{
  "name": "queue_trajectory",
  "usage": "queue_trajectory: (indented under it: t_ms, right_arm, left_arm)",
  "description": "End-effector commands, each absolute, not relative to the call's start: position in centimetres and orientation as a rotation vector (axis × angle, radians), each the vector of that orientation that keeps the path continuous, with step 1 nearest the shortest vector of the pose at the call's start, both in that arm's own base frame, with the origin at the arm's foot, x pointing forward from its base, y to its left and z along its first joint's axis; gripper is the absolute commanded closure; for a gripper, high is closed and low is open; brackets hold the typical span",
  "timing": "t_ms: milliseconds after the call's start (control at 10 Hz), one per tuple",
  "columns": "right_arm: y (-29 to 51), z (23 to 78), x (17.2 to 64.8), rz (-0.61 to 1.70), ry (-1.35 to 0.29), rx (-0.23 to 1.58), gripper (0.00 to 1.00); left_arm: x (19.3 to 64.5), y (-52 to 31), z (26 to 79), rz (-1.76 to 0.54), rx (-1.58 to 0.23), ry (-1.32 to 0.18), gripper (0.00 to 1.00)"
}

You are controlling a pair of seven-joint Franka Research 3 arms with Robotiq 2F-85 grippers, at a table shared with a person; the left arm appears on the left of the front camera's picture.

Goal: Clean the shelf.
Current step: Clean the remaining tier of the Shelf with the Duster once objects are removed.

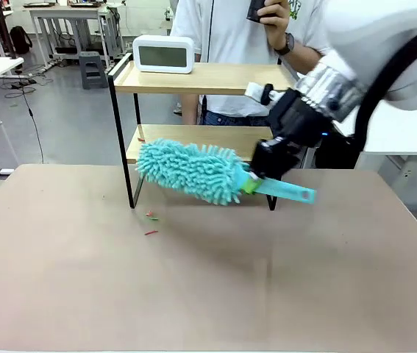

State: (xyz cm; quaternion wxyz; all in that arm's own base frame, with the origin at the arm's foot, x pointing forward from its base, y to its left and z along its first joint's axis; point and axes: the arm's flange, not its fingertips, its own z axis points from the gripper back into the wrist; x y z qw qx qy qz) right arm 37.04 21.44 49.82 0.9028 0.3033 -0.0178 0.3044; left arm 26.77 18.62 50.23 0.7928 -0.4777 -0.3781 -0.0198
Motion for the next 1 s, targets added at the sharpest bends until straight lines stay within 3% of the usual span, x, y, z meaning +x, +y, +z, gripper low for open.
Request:
queue_trajectory:
  t_ms: [0,200,400,700,900]
  right_arm:
    - [16.0,50.8,35.5,0.657,-0.055,0.691,0.88]
    - [11.7,51.5,33.5,0.669,-0.091,0.837,0.88]
    - [5.9,52.9,28.4,0.668,-0.107,0.925,0.88]
    - [-4.1,52.1,18.7,0.287,-0.278,0.919,0.88]
    - [-5.8,50.6,16.4,0.144,-0.358,0.925,0.88]
  left_arm:
    - [26.8,18.5,50.3,-0.057,-1.034,-0.835,0.0]
    - [26.8,18.5,50.3,-0.057,-1.034,-0.835,0.0]
    - [26.8,18.5,50.3,-0.057,-1.034,-0.835,0.0]
    - [26.8,18.5,50.3,-0.057,-1.034,-0.835,0.0]
    - [26.8,18.5,50.3,-0.057,-1.034,-0.835,0.0]
